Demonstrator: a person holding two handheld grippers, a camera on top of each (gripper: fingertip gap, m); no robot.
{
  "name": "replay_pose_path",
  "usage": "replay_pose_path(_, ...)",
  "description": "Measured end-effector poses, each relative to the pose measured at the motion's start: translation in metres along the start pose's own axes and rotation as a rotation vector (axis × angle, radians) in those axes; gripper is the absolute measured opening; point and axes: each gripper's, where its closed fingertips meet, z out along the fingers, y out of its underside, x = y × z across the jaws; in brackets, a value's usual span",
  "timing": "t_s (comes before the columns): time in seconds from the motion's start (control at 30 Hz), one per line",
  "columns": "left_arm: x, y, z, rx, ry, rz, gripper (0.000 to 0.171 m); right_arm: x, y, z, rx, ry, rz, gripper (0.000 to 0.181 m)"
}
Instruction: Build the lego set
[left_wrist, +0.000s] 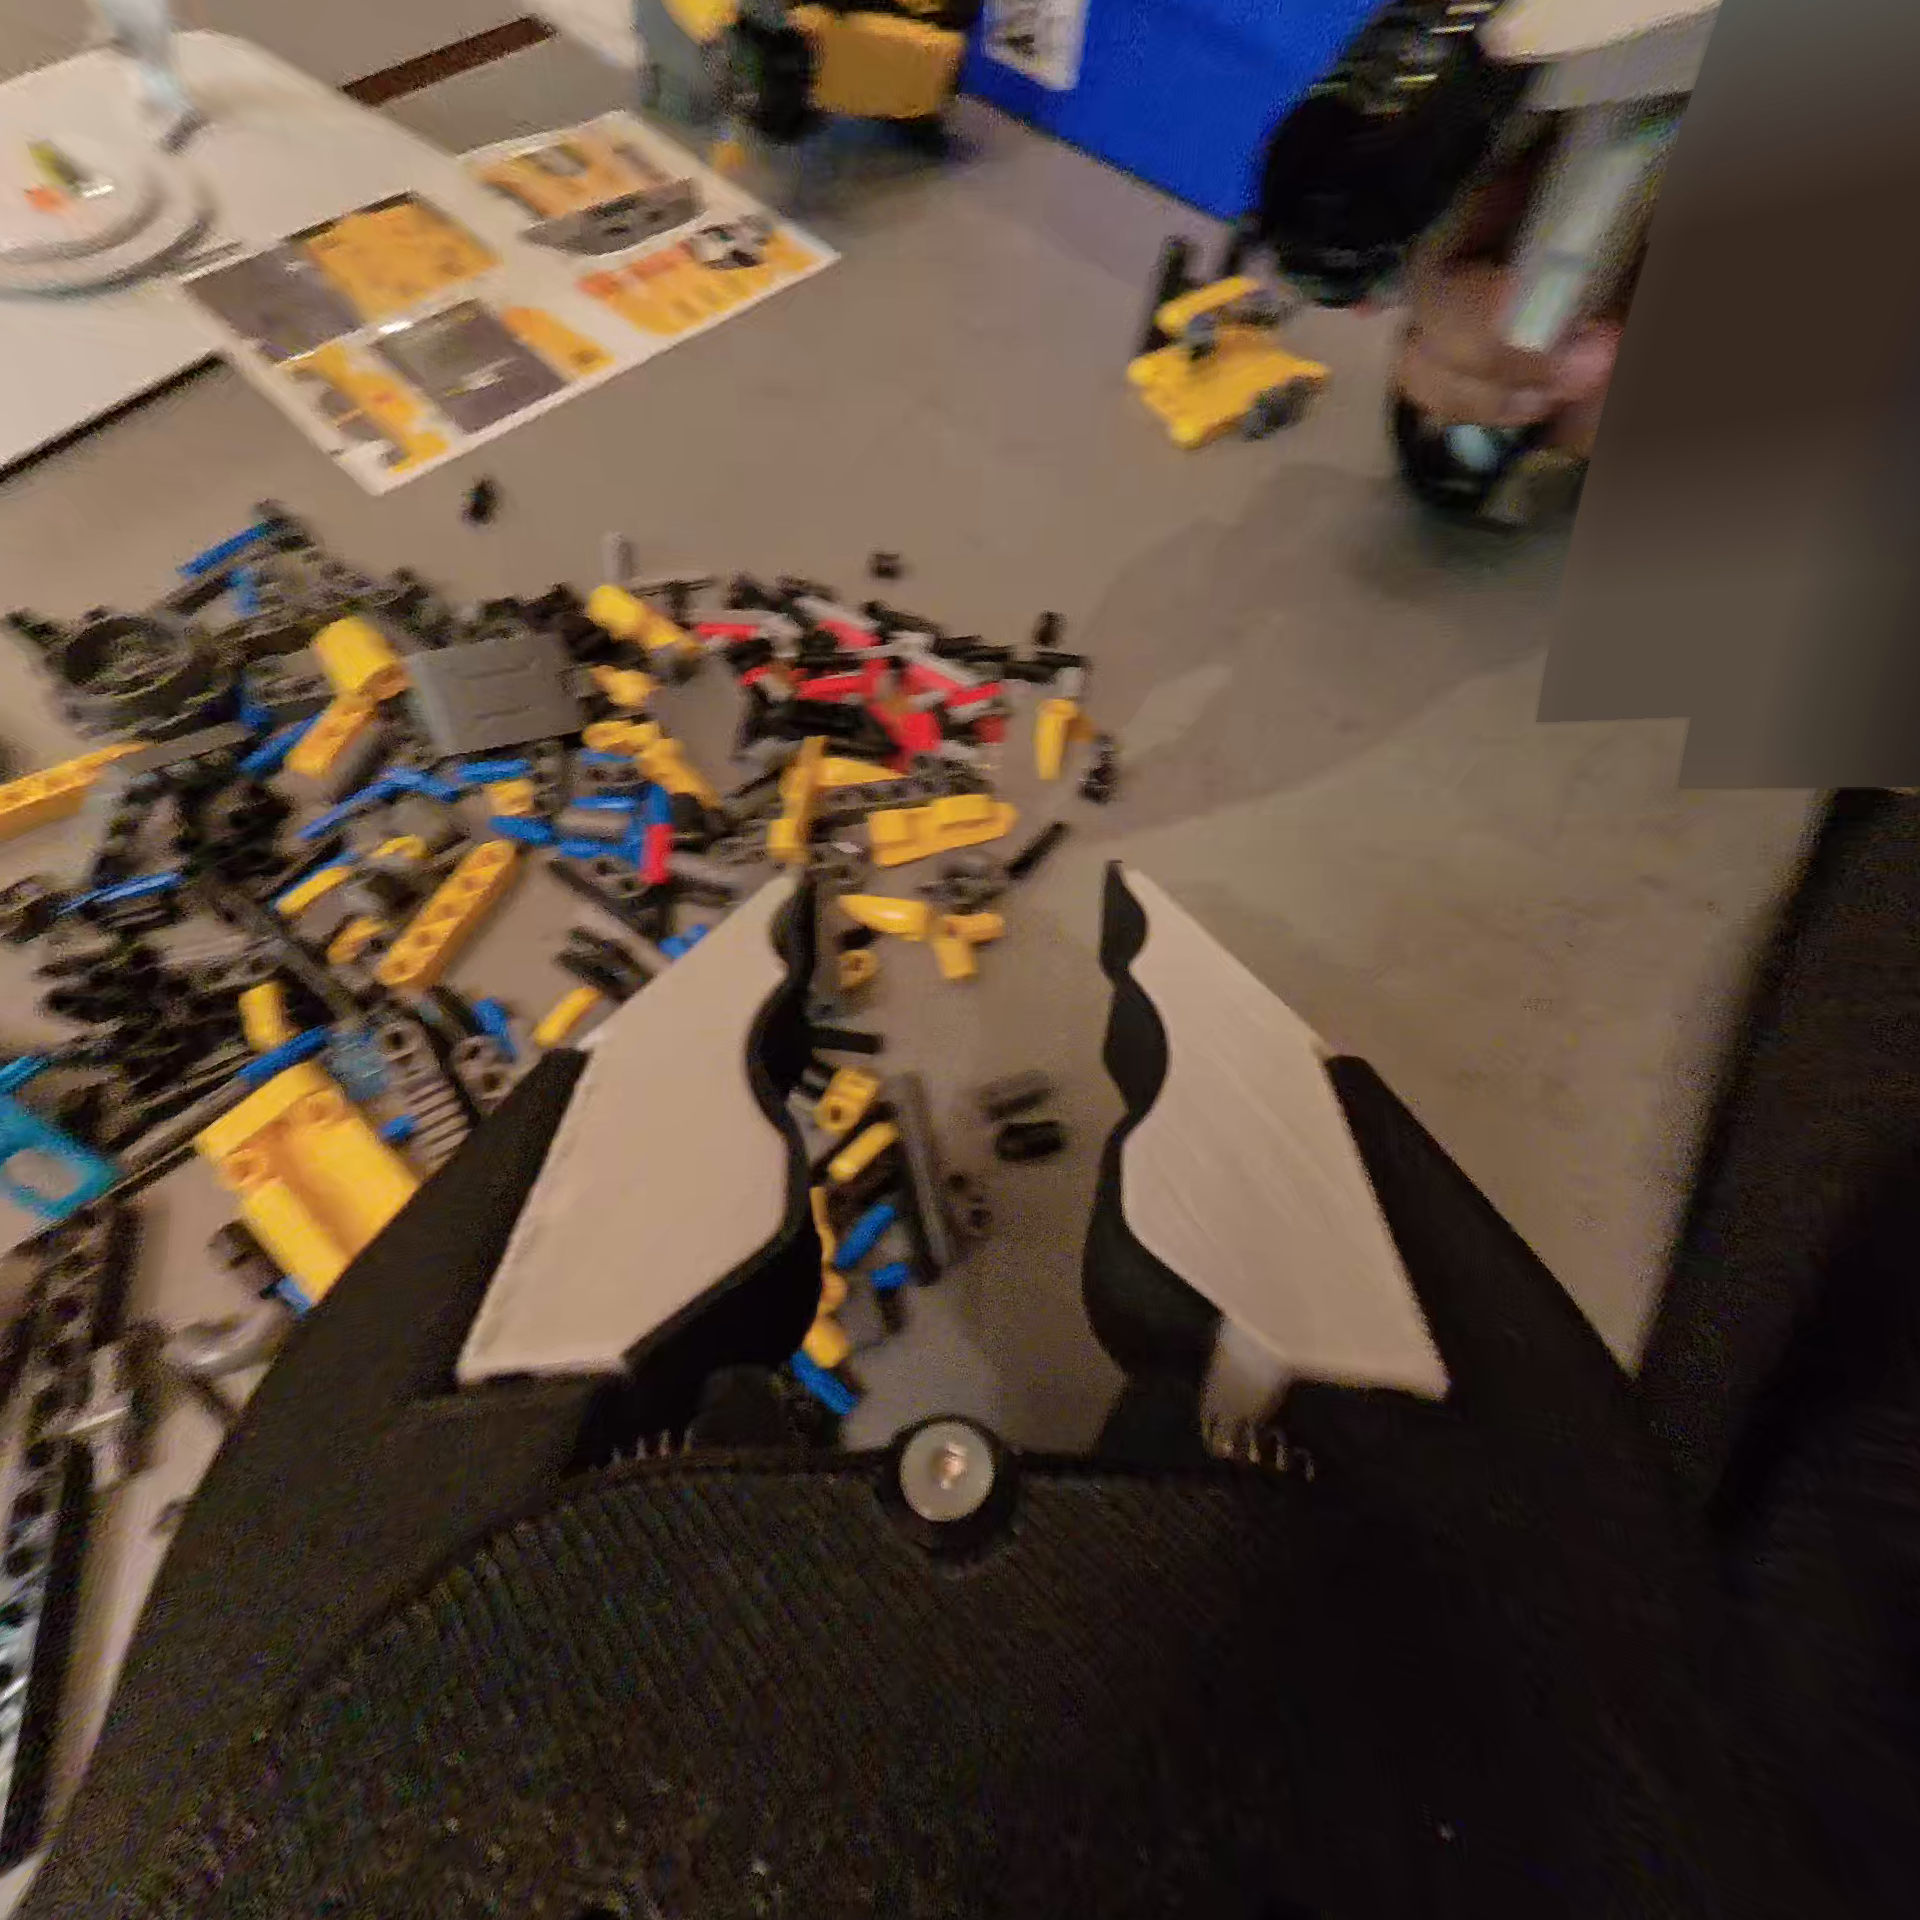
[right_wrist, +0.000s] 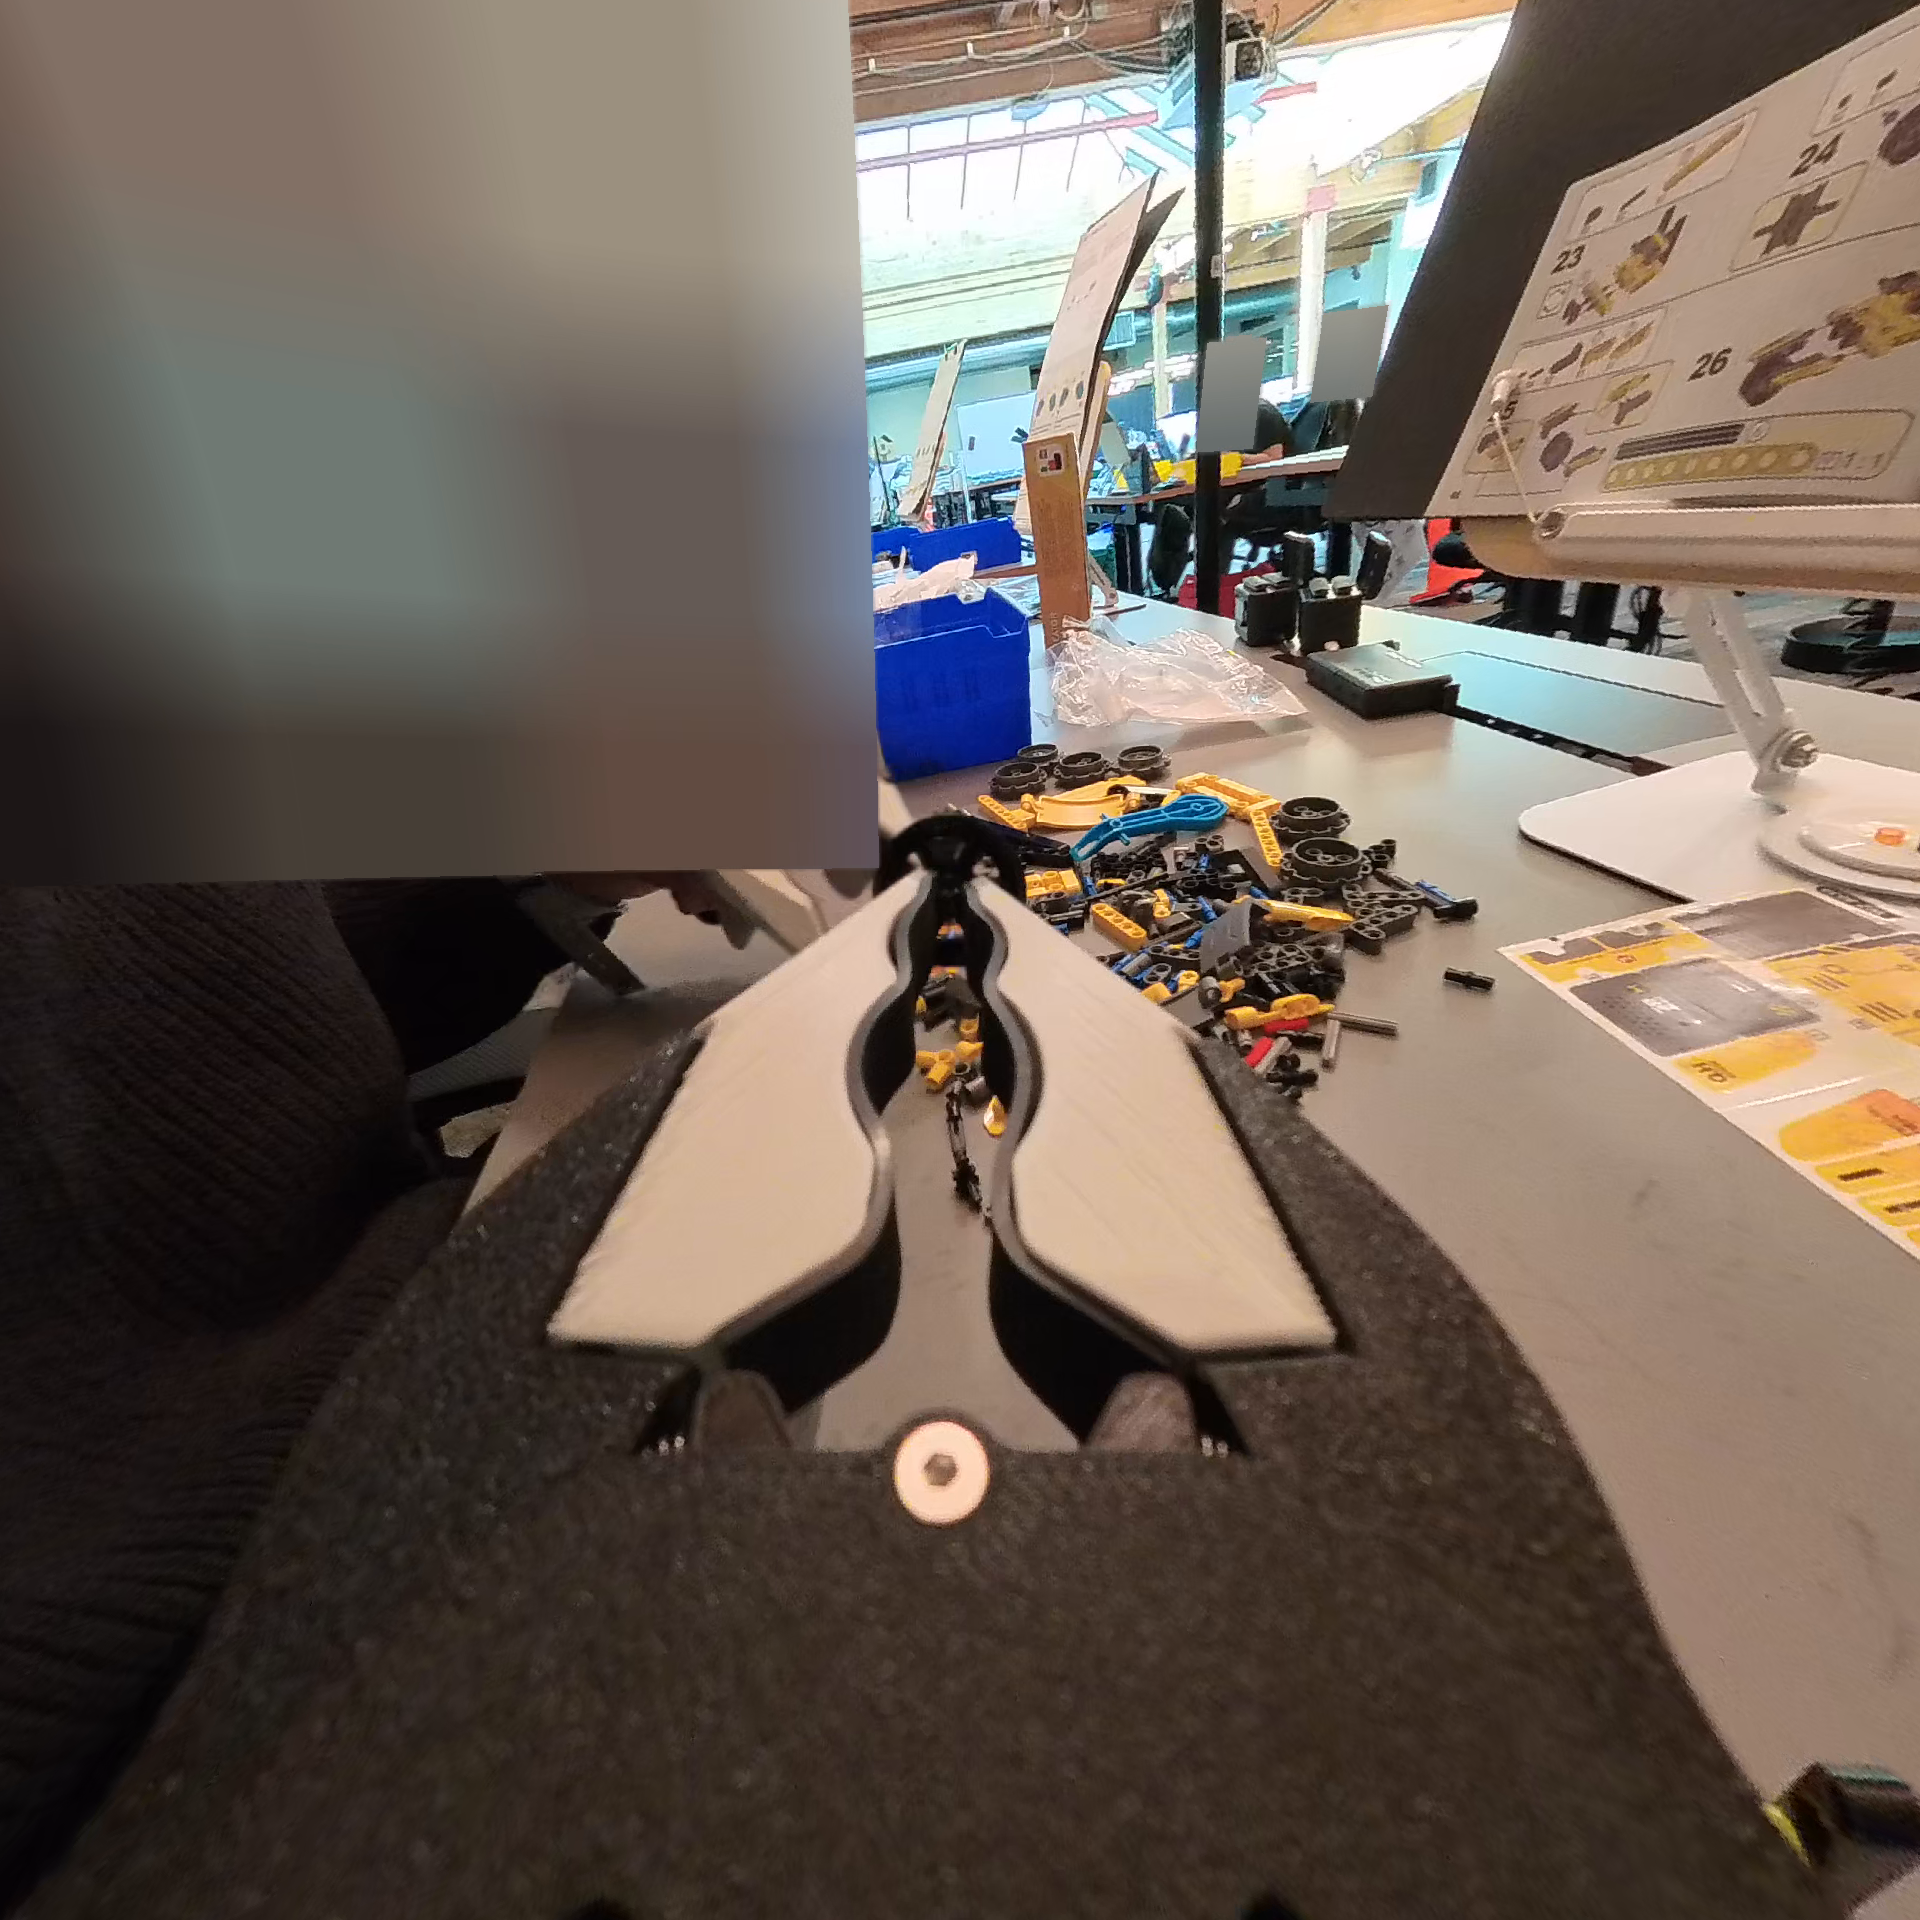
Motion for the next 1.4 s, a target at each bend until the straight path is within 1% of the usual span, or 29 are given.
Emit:
replay_pose_path(0.07,0.035,0.005,-0.001,-0.03,0.131,0.043,0.032,0.0,0.0,0.0,0.002,-0.004,0.011,0.003)
replay_pose_path(0.1,0.049,0.011,0.001,-0.066,0.175,0.05,0.03,0.0,0.001,0.0,0.002,-0.007,0.016,0.003)
replay_pose_path(0.17,0.068,0.027,0.008,-0.154,0.213,0.07,0.029,-0.001,0.002,0.001,-0.002,-0.013,0.023,0.003)
replay_pose_path(0.27,0.076,0.047,0.019,-0.254,0.203,0.111,0.029,-0.002,0.003,0.002,-0.007,-0.019,0.025,0.004)
replay_pose_path(0.3,0.076,0.052,0.022,-0.271,0.202,0.124,0.023,-0.003,0.003,0.002,-0.009,-0.02,0.023,0.004)
replay_pose_path(0.33,0.075,0.056,0.023,-0.282,0.197,0.135,0.012,-0.003,0.004,0.003,-0.011,-0.02,0.02,0.004)
replay_pose_path(0.37,0.074,0.054,0.023,-0.267,0.189,0.145,0.011,-0.003,0.004,0.003,-0.015,-0.018,0.016,0.004)
replay_pose_path(0.43,0.065,0.05,0.021,-0.252,0.145,0.159,0.01,-0.002,0.005,0.002,-0.019,-0.01,0.007,0.003)
replay_pose_path(0.5,0.044,0.038,0.015,-0.191,0.042,0.165,0.012,-0.001,0.004,0.002,-0.018,-0.009,0.007,0.003)
replay_pose_path(0.57,0.007,0.025,0.001,-0.129,-0.104,0.117,0.011,-0.002,0.004,0.002,-0.015,-0.013,0.011,0.003)
replay_pose_path(0.67,-0.052,0.018,-0.02,-0.08,-0.29,-0.003,0.011,-0.004,0.004,0.003,-0.017,-0.018,0.008,0.004)
replay_pose_path(0.73,-0.07,0.017,-0.022,-0.045,-0.299,-0.071,0.011,-0.005,0.005,0.004,-0.023,-0.019,0.002,0.004)
replay_pose_path(0.77,-0.073,0.016,-0.02,-0.028,-0.274,-0.1,0.012,-0.005,0.006,0.004,-0.027,-0.017,0.0,0.004)
replay_pose_path(0.83,-0.075,0.017,-0.016,-0.016,-0.243,-0.134,0.028,-0.004,0.007,0.004,-0.029,-0.014,0.0,0.004)
replay_pose_path(0.9,-0.078,0.014,-0.017,0.006,-0.269,-0.13,0.042,-0.002,0.006,0.003,-0.026,-0.011,0.004,0.004)
replay_pose_path(0.97,-0.078,0.002,-0.02,0.075,-0.311,-0.108,0.059,-0.001,0.006,0.003,-0.024,-0.01,0.012,0.004)
replay_pose_path(1.0,-0.074,-0.006,-0.02,0.116,-0.31,-0.101,0.064,0.0,0.007,0.003,-0.026,-0.011,0.019,0.004)
replay_pose_path(1.1,-0.053,-0.03,-0.012,0.21,-0.264,-0.076,0.069,0.0,0.011,0.004,-0.035,-0.019,0.04,0.004)
replay_pose_path(1.23,-0.018,-0.055,0.012,0.241,-0.131,-0.042,0.076,-0.001,0.013,0.006,-0.044,-0.029,0.05,0.004)
replay_pose_path(1.33,-0.002,-0.072,0.024,0.303,-0.073,-0.065,0.097,-0.002,0.013,0.006,-0.047,-0.026,0.039,0.004)
replay_pose_path(1.4,0.01,-0.077,0.027,0.331,-0.01,-0.086,0.1,-0.001,0.012,0.005,-0.046,-0.017,0.03,0.004)
